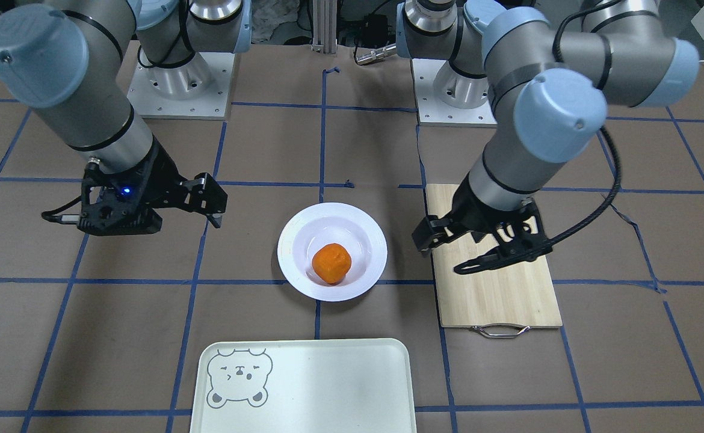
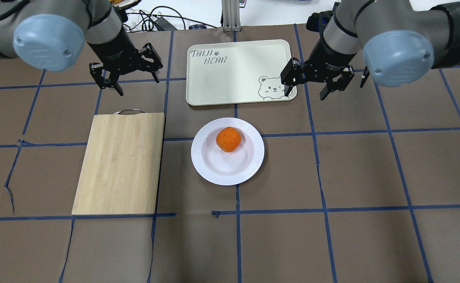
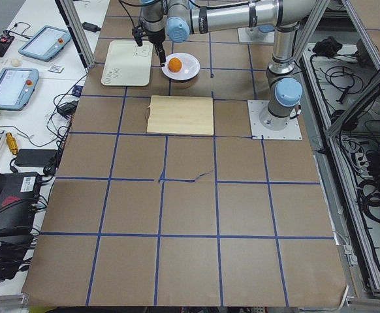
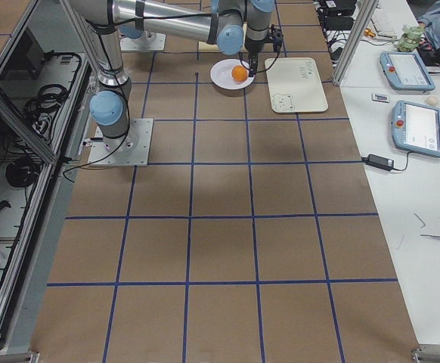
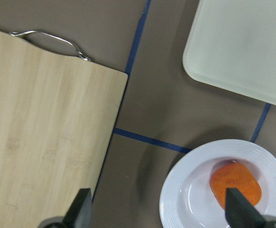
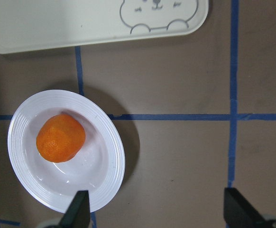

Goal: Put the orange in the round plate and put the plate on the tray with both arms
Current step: 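Lower the right gripper to the plate rim while the left gripper withdraws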

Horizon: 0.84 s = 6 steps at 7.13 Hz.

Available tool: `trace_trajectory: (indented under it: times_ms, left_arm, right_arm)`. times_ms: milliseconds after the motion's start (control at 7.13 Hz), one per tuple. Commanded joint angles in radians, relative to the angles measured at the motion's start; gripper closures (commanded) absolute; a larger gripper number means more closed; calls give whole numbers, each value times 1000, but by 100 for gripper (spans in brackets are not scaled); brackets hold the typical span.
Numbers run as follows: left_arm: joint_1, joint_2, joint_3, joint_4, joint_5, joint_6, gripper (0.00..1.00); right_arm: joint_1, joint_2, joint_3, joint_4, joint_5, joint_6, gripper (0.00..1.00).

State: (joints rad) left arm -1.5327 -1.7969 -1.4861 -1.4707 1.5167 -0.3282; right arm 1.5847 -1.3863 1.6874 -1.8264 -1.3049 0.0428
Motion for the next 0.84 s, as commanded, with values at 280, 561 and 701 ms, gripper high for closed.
trace_trajectory:
  times_ms: [280, 561, 701]
  left_arm:
    - [106, 54, -17, -76, 9, 3, 0]
    - [115, 88, -11, -72, 8, 53, 0]
    - [106, 109, -17, -77, 20, 54, 0]
  right_arm:
    - [14, 100, 319, -438, 188, 150, 0]
    - [38, 167, 347, -540, 191, 226, 0]
    - [66, 170, 347, -547, 193, 245, 0]
